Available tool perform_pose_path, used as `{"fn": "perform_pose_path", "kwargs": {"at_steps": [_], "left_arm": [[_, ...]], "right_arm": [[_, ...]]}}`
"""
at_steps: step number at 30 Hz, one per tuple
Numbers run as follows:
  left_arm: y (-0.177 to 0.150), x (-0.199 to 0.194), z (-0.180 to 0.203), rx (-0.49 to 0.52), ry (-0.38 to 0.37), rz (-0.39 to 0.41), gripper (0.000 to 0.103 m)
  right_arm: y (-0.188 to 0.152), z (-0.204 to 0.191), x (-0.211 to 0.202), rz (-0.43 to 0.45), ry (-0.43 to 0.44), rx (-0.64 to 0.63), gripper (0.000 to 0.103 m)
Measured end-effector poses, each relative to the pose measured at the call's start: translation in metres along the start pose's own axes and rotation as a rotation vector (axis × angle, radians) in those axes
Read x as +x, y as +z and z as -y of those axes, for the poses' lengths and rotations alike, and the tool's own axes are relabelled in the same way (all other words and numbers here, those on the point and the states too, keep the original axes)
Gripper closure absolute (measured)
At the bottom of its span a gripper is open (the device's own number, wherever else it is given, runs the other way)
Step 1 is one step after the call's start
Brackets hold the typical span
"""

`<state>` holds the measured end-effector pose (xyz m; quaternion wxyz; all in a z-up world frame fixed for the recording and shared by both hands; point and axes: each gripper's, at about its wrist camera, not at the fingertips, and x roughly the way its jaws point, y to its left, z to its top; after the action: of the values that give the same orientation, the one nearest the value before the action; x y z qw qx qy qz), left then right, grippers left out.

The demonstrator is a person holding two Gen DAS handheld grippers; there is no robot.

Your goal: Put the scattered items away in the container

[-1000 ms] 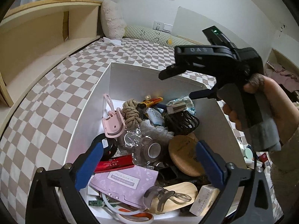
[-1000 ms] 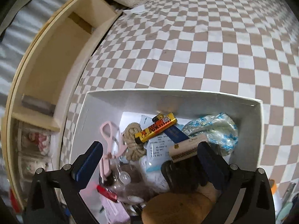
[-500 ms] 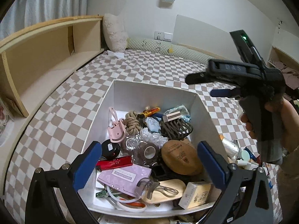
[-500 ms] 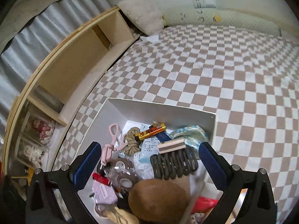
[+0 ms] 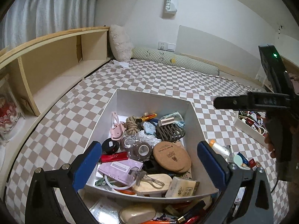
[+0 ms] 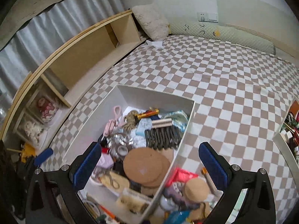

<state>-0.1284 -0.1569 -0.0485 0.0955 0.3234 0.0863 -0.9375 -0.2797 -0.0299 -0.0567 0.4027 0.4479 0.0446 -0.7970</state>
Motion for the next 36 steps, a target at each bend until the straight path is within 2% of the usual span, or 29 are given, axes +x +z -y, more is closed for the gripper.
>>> {"fn": "perform_pose_path", "kwargs": {"at_steps": [10, 19, 36], "left_arm": [[-0.004, -0.029, 0.019, 0.003, -0.015, 0.013, 0.000], [-0.013, -0.056, 0.034, 0.020, -0.004, 0.030, 0.000], [-0.035, -0.106, 0.053, 0.038, 0.007, 0.079, 0.000]], "right_arm": [[-0.042, 0.005, -0.063, 0.091, -0.089, -0.006, 0.000], [-0.079, 0.008, -0.100, 0.134, -0.101, 0.007, 0.000], [-0.125, -0.019, -0.166, 0.227, -0.135, -0.105, 0.000]]}}
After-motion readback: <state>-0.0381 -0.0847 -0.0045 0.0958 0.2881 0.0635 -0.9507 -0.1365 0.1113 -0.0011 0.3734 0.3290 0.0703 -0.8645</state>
